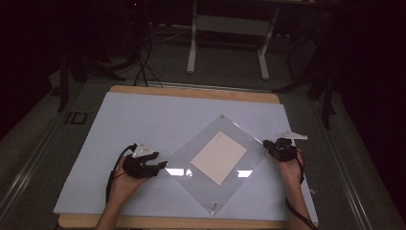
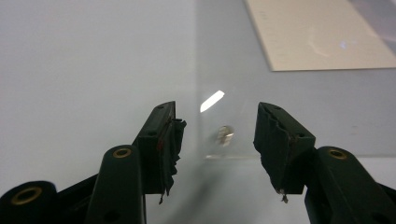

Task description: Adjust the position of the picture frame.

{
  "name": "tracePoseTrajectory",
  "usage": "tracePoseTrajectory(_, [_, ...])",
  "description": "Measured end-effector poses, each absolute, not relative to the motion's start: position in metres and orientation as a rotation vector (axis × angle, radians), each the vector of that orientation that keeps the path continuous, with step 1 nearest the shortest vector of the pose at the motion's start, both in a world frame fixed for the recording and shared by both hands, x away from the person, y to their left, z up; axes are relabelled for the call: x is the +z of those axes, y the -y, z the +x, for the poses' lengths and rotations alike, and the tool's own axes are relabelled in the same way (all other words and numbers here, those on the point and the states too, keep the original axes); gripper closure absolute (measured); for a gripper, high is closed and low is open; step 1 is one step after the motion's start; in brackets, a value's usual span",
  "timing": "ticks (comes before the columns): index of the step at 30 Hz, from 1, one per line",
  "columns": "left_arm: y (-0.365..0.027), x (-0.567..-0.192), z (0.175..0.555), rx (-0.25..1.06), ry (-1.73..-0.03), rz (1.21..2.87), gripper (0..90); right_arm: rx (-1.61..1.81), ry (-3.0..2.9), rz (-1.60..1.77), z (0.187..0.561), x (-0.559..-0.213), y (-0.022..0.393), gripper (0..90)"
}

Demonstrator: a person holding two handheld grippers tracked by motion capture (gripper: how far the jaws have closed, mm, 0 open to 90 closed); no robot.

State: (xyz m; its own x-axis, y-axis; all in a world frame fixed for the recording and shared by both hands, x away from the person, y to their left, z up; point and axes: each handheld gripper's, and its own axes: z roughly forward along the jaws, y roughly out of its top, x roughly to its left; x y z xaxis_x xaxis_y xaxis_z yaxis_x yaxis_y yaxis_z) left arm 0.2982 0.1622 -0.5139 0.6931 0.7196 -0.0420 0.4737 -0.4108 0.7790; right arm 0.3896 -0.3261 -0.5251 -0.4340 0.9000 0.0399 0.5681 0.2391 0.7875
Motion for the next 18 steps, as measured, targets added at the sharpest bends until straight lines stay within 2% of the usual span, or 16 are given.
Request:
tracePoseTrajectory(7, [-0.148, -0.511, 0.291, 0.294, -0.775, 2.107, 49.1, 1.034, -2.109, 1.341, 0.400, -0.521, 0.323, 85.0])
tracePoseTrajectory(13, [-0.117, -0.507, 0.277, 0.188, -0.574, 2.153, 51.0, 1.028, -2.114, 1.354, 0.413, -0.520, 0.315, 85.0])
tracePoseTrajectory(18, [-0.099, -0.510, 0.272, 0.159, -0.504, 2.172, 49.5, 1.018, -2.119, 1.362, 0.426, -0.518, 0.307, 85.0])
